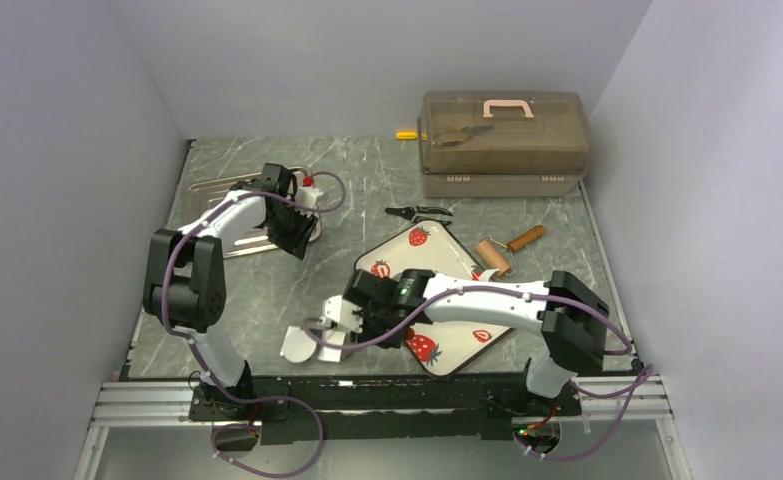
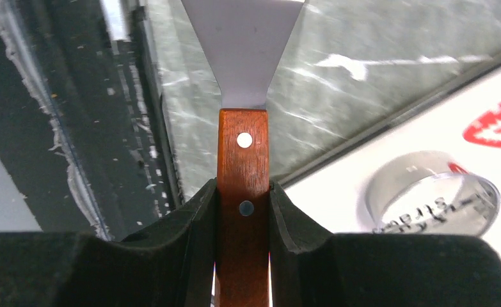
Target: Roll out the dumpling wrappers from the dough
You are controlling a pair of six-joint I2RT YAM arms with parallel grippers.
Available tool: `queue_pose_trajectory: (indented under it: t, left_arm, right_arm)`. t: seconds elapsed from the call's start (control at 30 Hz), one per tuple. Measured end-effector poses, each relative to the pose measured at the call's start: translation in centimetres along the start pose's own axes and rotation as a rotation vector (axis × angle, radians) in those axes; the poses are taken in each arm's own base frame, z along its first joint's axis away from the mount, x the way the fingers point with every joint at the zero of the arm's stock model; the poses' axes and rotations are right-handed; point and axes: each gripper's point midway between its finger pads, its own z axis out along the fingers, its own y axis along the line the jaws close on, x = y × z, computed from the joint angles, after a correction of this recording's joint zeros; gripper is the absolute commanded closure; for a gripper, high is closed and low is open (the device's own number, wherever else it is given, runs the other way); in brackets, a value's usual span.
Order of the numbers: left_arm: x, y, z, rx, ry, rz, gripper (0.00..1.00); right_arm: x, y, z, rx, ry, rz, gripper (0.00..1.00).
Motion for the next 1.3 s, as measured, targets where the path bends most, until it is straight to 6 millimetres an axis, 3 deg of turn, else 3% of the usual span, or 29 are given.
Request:
queue_pose_trajectory:
  t: [0.17, 0.4, 0.5, 0.67, 0.77, 0.83, 0.87, 0.97, 1.1, 1.3]
  left_arm:
    - [-0.8, 1.4, -1.9, -0.016, -0.052, -0.016, 0.5]
    - [-5.3, 4.6, -7.6, -0.067, -0.236, -0.032, 0.47]
    - [-5.6, 8.1, -10.1, -0.125, -0.307, -0.106, 0.46]
    - [-3.0, 14.1, -12.7, -0.228, -0.351, -0.274, 0.45]
    - [-2.2, 15.2, -13.1, -0.246, -0.353, -0.309, 0.45]
    - [-2.1, 15.1, -13.2, -0.247, -0.355, -0.308, 0.44]
    - [-1.9, 15.0, -13.1, -0.247, -0.355, -0.31, 0.44]
    - [-1.4, 14.6, -12.9, -0.241, -0.349, -0.316, 0.43]
    - [-0.5, 15.0, -12.7, -0.246, -0.344, -0.334, 0.43]
    - [0.5, 15.7, -12.7, -0.249, -0.342, -0.366, 0.43]
  right_arm:
    - [0.1, -3.0, -1.7, 0.076, -0.08, 0.105, 1.0]
    - [-0.9, -6.7, -3.5, 0.152, -0.152, 0.185, 1.0]
    - [-2.5, -11.1, -5.4, 0.256, -0.192, 0.233, 1.0]
    - [-6.8, -19.2, -6.4, 0.468, -0.221, 0.251, 1.0]
    - [-8.9, -22.7, -5.0, 0.547, -0.21, 0.231, 1.0]
    - [-9.9, -24.8, -4.1, 0.599, -0.183, 0.208, 1.0]
    - [-10.8, -26.8, -3.5, 0.662, -0.161, 0.183, 1.0]
    - [-12.0, -29.5, -2.1, 0.764, -0.115, 0.121, 1.0]
    - [-11.8, -31.3, -0.7, 0.875, -0.016, -0.021, 1.0]
    - [-13.8, -29.7, 0.7, 1.024, 0.099, -0.355, 1.0]
